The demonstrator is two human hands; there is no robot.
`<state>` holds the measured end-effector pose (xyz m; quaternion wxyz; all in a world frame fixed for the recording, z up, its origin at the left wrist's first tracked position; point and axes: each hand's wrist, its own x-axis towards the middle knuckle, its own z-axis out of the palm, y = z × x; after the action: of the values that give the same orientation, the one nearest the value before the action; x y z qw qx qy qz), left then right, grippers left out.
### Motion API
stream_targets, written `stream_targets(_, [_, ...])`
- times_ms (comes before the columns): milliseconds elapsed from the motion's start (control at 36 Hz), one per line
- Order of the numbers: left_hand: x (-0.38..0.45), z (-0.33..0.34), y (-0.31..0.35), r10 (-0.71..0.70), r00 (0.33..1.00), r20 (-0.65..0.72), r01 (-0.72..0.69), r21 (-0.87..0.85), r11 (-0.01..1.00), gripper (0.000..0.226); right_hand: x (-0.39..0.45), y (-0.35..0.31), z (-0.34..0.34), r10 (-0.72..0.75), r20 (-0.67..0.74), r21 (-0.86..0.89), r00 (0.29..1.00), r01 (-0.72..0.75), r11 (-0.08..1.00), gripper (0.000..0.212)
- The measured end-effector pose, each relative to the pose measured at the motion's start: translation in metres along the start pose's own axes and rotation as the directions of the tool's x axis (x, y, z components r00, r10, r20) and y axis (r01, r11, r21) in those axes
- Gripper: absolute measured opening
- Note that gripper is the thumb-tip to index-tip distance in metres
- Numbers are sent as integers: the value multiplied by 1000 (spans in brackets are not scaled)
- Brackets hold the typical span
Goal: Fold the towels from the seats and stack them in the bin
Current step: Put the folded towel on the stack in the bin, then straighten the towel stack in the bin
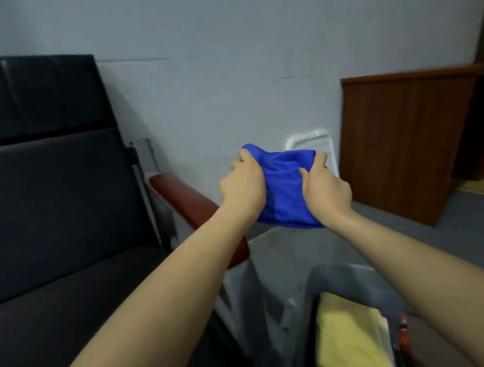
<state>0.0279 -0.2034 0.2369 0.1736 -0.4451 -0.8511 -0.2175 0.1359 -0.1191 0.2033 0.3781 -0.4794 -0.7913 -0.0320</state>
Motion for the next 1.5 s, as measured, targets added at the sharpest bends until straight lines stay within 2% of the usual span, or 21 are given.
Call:
stream_targets(167, [-11, 91, 82, 54, 984, 169, -35, -111, 993, 24, -12, 107, 30, 170, 64, -96, 983, -163, 982, 43])
stream_targets(222, [-24, 126, 99, 85, 972, 220, -65, -99, 993, 26, -26, 140, 44, 223, 111, -95, 968, -213, 972, 41])
stream_targets(306, [-51, 188, 134, 130, 934, 333, -107, -87, 990, 31, -54, 198, 67, 354, 174, -188, 919, -322, 928, 43])
stream_targets(444, [-83, 250, 161, 178, 885, 430, -118, -163, 980, 28, -91, 258, 95, 422, 236, -240, 875, -368, 898, 42])
stream_targets(583, [-118, 307, 197, 215, 808, 548, -93, -242, 966, 36, -126, 319, 118, 577, 290, -416, 764, -443, 794, 49])
stream_targets(611, [-124, 317, 203, 221, 792, 569, -90, -250, 964, 37, -135, 328, 120, 593, 279, -461, 755, -437, 772, 52])
stream_targets(639, [-131, 327, 207, 228, 775, 589, -90, -255, 963, 36, -147, 339, 124, 578, 246, -502, 778, -408, 762, 54])
stream_targets(667, [-139, 337, 212, 239, 759, 605, -99, -255, 962, 36, -159, 350, 131, 568, 293, -479, 769, -396, 783, 51])
stream_targets(722, [-153, 353, 217, 247, 740, 626, -142, -214, 966, 36, -174, 365, 139, 589, 357, -365, 725, -473, 802, 42])
stream_targets(833, [-177, 381, 219, 288, 729, 621, -211, -197, 958, 44, -185, 383, 145, 643, 345, -283, 684, -577, 766, 43])
stream_targets(917, [-192, 396, 215, 322, 666, 673, -211, -243, 947, 29, -194, 394, 148, 648, 360, -212, 671, -617, 758, 36])
stream_targets(972, [-199, 403, 213, 355, 643, 679, -173, -323, 931, 38, -197, 395, 146, 656, 360, -95, 664, -673, 733, 28])
stream_targets(1000, [-201, 406, 214, 397, 604, 691, -205, -347, 915, 44, -198, 395, 145, 651, 354, -35, 672, -686, 727, 29])
stream_targets(1028, [-203, 408, 214, 426, 581, 694, -220, -370, 903, 47, -199, 395, 145, 642, 346, 13, 684, -688, 726, 32])
stream_targets(1083, [-205, 412, 214, 437, 586, 683, -162, -429, 889, 49, -200, 393, 143, 606, 316, 28, 730, -645, 763, 37])
stream_targets(1139, [-205, 411, 215, 443, 616, 652, -89, -501, 861, 48, -201, 391, 142, 565, 275, -47, 778, -576, 816, 36])
stream_targets(1194, [-205, 411, 218, 462, 626, 628, -53, -557, 829, 46, -201, 391, 143, 554, 246, -141, 795, -536, 832, 33])
stream_targets(1278, [-210, 410, 221, 459, 596, 659, -41, -546, 837, 41, -204, 392, 147, 595, 229, -251, 771, -543, 801, 31])
stream_targets(1389, [-219, 416, 216, 434, 526, 732, -98, -455, 885, 40, -210, 397, 153, 655, 339, -412, 676, -519, 749, 43])
stream_targets(1500, [-216, 415, 216, 443, 480, 757, -112, -448, 887, 49, -214, 401, 156, 574, 420, -489, 703, -358, 796, 51])
